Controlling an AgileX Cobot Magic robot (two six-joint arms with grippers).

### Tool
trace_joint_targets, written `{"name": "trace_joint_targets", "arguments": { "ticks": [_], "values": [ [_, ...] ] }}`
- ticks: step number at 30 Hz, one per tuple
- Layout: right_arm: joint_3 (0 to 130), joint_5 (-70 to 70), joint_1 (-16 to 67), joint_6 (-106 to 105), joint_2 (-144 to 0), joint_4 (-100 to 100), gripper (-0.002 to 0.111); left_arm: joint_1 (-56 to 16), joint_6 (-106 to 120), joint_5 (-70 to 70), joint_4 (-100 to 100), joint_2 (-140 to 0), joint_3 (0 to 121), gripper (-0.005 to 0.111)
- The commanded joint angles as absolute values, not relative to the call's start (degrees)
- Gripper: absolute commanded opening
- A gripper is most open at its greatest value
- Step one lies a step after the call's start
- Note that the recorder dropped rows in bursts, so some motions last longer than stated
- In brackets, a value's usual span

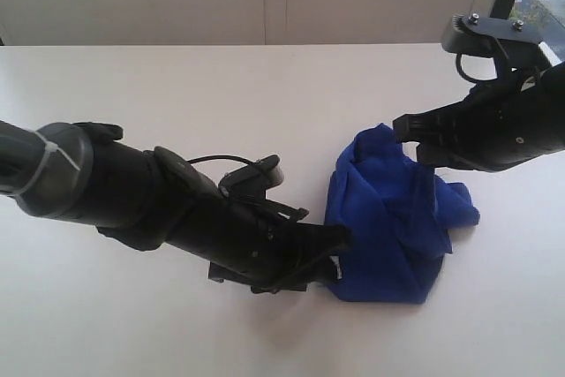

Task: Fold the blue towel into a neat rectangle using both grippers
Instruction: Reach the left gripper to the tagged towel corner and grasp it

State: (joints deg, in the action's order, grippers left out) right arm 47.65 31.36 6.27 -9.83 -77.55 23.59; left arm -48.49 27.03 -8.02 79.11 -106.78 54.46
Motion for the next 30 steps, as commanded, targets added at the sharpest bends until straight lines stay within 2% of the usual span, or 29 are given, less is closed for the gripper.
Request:
{"name": "trace_joint_targets", "arguments": {
  "ticks": [1,22,24,30],
  "values": [
    [47.3,31.1,6.3,-10.3,-77.4,24.0,0.0,-48.8,26.7,-8.4,81.1,-107.6,54.8,0.048],
    [47.3,31.1,6.3,-10.4,-77.4,25.3,0.0,-48.8,27.0,-10.9,83.8,-111.2,56.8,0.048],
    [47.3,31.1,6.3,-10.4,-77.4,25.3,0.0,-48.8,27.0,-10.9,83.8,-111.4,56.8,0.043],
    [47.3,31.1,6.3,-10.5,-77.4,25.3,0.0,-48.8,29.3,-10.6,83.5,-111.4,56.8,0.012]
  ]
}}
